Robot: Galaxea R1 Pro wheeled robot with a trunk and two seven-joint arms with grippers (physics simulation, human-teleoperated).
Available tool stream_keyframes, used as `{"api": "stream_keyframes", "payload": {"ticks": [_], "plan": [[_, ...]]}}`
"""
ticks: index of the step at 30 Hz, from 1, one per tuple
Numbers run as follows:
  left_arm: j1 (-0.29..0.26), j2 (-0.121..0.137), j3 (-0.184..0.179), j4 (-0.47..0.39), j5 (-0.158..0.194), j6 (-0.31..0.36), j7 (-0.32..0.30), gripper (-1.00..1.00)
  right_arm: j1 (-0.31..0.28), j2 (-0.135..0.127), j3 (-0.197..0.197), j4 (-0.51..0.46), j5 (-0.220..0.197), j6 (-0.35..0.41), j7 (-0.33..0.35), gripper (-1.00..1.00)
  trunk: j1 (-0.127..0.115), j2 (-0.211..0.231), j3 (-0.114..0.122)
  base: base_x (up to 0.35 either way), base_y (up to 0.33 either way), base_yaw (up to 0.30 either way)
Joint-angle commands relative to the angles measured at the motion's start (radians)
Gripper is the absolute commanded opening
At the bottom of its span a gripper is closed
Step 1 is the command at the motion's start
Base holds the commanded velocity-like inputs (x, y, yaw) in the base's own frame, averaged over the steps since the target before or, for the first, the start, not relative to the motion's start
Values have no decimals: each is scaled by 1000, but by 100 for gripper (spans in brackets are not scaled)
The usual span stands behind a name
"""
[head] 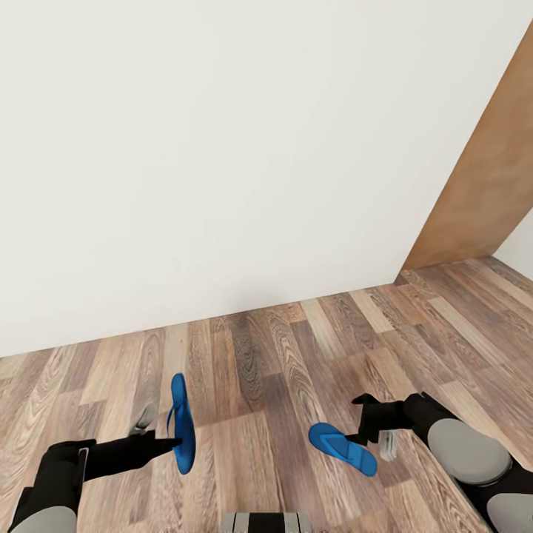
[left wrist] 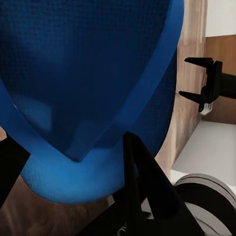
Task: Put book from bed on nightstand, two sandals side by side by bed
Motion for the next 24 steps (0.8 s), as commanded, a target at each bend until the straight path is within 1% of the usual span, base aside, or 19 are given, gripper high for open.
{"api": "stream_keyframes", "payload": {"ticks": [1, 6, 17, 24], "plan": [[-1, 0, 4, -2, -10, 10, -10, -100, -3, 1, 1, -1, -1, 6, -5, 100, 0, -1, -5, 0, 0, 0], [-1, 1, 4, -6, -9, 10, -10, -100, -30, 10, 1, -1, -1, 4, -6, 100, 2, -2, -24, 0, 0, 0], [-1, 2, 4, -20, -10, 12, -10, -100, -68, 13, 1, 3, -1, -2, -7, 100, 7, -4, -67, 0, 0, 0], [-1, 2, 4, -36, -10, 12, -10, -100, -86, 21, 2, 4, 0, -5, -7, 100, 11, -6, -94, 0, 0, 0]]}}
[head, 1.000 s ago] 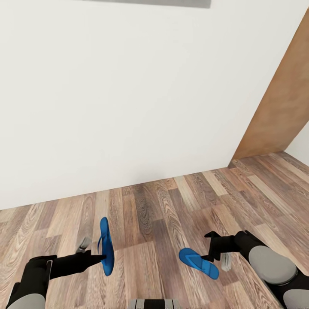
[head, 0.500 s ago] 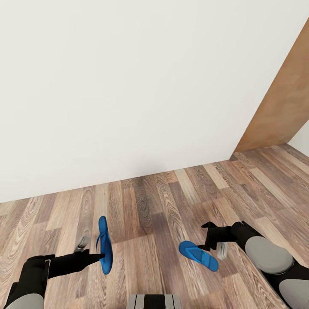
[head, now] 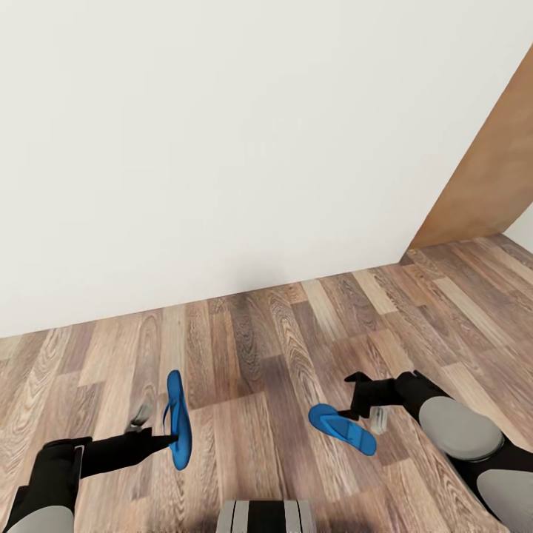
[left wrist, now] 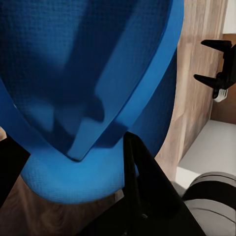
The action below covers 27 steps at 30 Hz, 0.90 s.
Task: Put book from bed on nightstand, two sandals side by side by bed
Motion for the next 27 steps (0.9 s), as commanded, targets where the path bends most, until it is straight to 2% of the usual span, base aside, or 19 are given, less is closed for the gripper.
{"api": "stream_keyframes", "payload": {"ticks": [1, 27], "plan": [[-1, 0, 3, -1, -10, 10, -10, -100, -2, 0, 1, -2, -1, 6, -5, 100, 0, -1, -5, 0, 0, 0], [-1, 5, 5, -5, -10, 10, -10, -100, -45, 1, 2, -2, -1, 3, -18, 100, 12, -7, -105, 0, 0, 0]]}}
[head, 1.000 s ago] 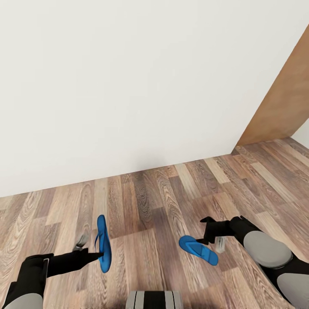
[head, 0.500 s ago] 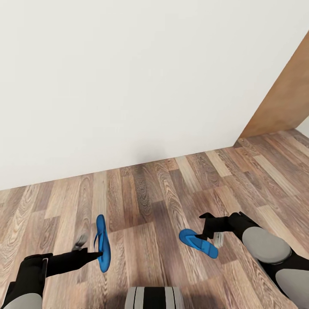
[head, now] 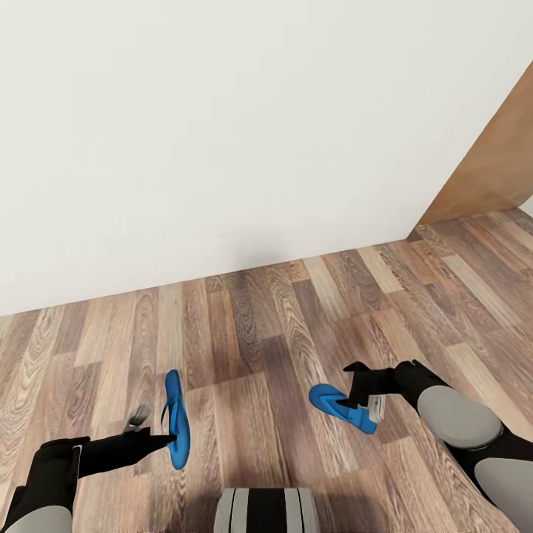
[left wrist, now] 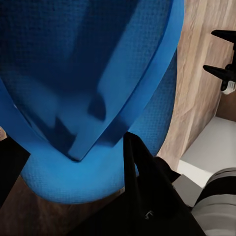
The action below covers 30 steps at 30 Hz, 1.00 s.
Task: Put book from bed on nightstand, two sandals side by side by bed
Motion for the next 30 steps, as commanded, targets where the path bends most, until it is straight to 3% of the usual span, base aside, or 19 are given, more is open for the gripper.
{"api": "stream_keyframes", "payload": {"ticks": [1, 24, 30], "plan": [[-1, -1, 3, -1, -10, 10, -10, -100, -2, 0, 1, -2, -1, 6, -5, 100, 0, -1, -5, 0, 0, 0], [0, -6, -1, -15, -6, 10, -11, -100, -39, 1, 1, -1, 2, 6, -5, 100, 11, -6, -94, 0, 0, 0], [4, -6, -2, -29, 40, 10, -11, -100, -44, 1, 1, -1, 2, 6, -5, 100, 13, -7, -117, 0, 0, 0]]}}
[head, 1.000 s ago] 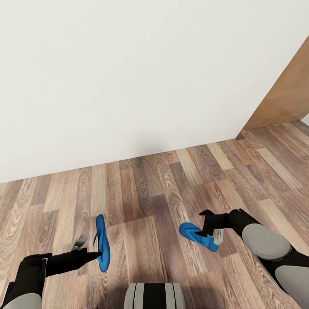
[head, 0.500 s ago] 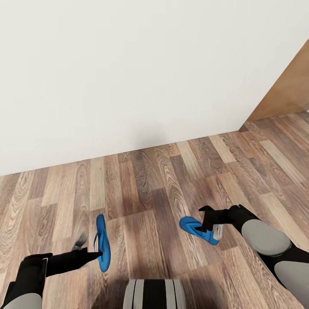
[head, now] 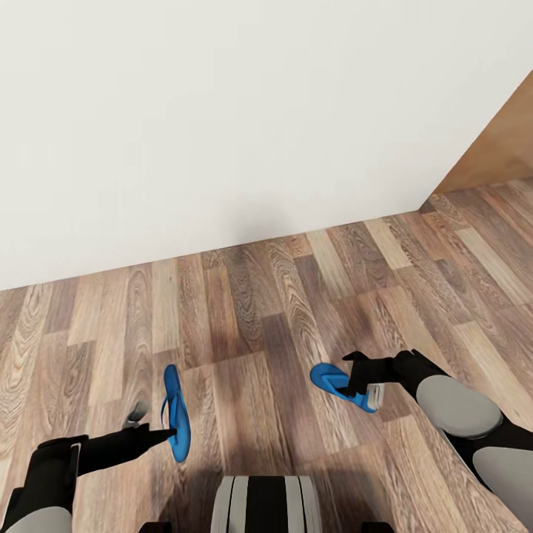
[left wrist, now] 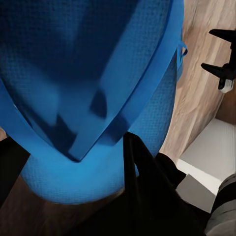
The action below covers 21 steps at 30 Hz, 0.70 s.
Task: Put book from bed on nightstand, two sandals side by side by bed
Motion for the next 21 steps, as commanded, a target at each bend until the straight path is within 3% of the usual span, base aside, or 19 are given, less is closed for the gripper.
{"api": "stream_keyframes", "payload": {"ticks": [1, 21], "plan": [[1, 0, 2, -2, -1, 10, -10, -100, -1, 0, 1, -2, -1, 7, -5, 100, 0, 0, -1, 0, 0, 0], [4, 4, 1, -2, 14, 10, -9, -100, -19, -5, 3, -2, -1, 5, -6, 100, 0, 0, -1, 0, 0, 0]]}}
